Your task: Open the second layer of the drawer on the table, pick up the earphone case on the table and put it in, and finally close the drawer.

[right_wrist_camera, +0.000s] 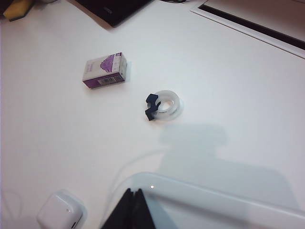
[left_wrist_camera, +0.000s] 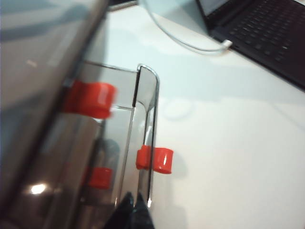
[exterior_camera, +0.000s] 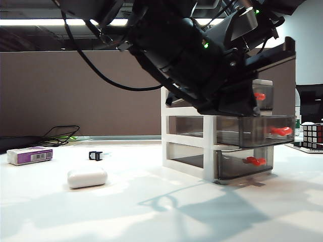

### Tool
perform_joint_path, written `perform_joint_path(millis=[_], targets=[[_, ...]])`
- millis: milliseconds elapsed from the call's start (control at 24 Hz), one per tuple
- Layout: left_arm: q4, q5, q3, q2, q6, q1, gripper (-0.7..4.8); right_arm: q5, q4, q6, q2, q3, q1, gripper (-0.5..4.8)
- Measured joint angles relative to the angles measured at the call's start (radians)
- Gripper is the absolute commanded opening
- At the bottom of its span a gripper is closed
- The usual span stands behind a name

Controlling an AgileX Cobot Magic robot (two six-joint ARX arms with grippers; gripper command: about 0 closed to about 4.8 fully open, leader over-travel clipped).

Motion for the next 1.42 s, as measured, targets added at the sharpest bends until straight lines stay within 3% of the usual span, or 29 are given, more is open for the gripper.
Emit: perform_joint_path(millis=[333,417,542,708,875,1084,1209,1292,1375,1417], targets=[[-0.026,0.184,0.003,0.000,-0.001,-0.001,-0.06,-0.004,-0.009,0.000,-0.002,0.000,0.000,-0.05],[-0.027,0.186,0.003,0.000,0.007,-0.006,-0.06,-0.004,-0.010,0.000,-0.002,0.000,0.000,-0.05],[-0.043,0.016,-0.002,-0.024,0.074,-0.054,-0.06,-0.004,-0.013,0.000,-0.002,0.000,0.000,-0.05],[-0.052,-0.077,-0.006,-0.127,0.162,-0.051,-0.06,-0.003,-0.013,0.000,-0.002,0.000,0.000,-0.05],[-0.166,-0.118,-0.029,-0.281,0.263,-0.038,-0.06,-0.003,-0.013,0.000,-0.002,0.000,0.000,-0.05],[-0.351,-0.127,-0.245,-0.498,0.262,0.118,-0.06,-0.003,-0.018,0.000,-0.002,0.001,0.000,-0.05],[-0.395,-0.027,-0.285,-0.556,0.250,0.242,0.02,-0.002,-0.019,0.000,-0.003,0.001,0.000,-0.05],[-0.463,0.084,-0.286,-0.547,0.259,0.345,0.63,-0.003,-0.020,0.000,-0.003,0.001,0.000,-0.05],[-0.518,0.179,-0.288,-0.543,0.291,0.410,0.74,-0.003,-0.024,0.000,-0.003,0.002,0.000,-0.05],[-0.526,0.205,-0.288,-0.544,0.303,0.427,1.40,-0.003,-0.026,0.000,-0.003,0.002,0.000,-0.05]])
